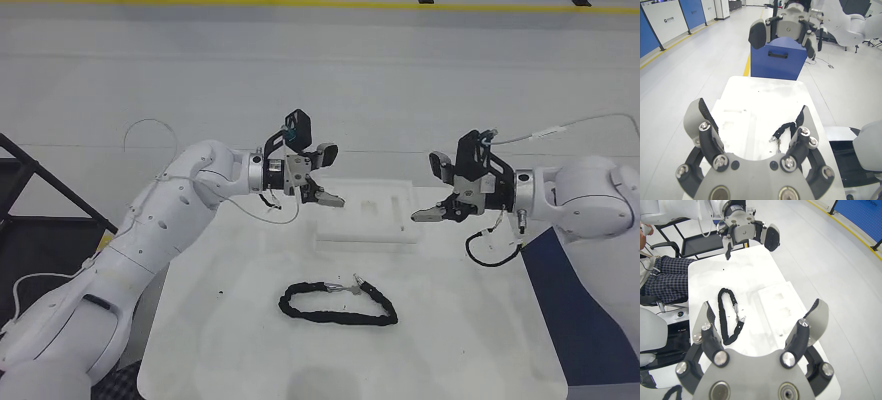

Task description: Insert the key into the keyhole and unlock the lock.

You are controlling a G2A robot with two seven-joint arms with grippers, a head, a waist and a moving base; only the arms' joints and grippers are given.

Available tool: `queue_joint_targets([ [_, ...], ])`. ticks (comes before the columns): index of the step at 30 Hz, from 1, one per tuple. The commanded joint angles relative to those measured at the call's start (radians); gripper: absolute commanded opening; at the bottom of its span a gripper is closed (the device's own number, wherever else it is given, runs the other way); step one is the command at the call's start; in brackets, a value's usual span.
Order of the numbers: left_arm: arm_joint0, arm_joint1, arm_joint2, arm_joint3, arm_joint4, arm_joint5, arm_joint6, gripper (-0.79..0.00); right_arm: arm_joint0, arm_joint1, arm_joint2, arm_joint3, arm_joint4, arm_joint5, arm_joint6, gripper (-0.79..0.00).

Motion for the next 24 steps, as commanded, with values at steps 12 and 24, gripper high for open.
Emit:
queue_joint_targets([
  [12, -0.079, 0.047, 0.008, -0.023, -0.174, 0.0, -0.16, 0.0, 0.101, -0.007, -0.036, 0.16, 0.039, -0.118, -0.042, 0.0],
  [24, -0.079, 0.047, 0.008, -0.023, -0.174, 0.0, -0.159, 0.0, 0.1, -0.007, -0.036, 0.159, 0.039, -0.118, -0.041, 0.0],
])
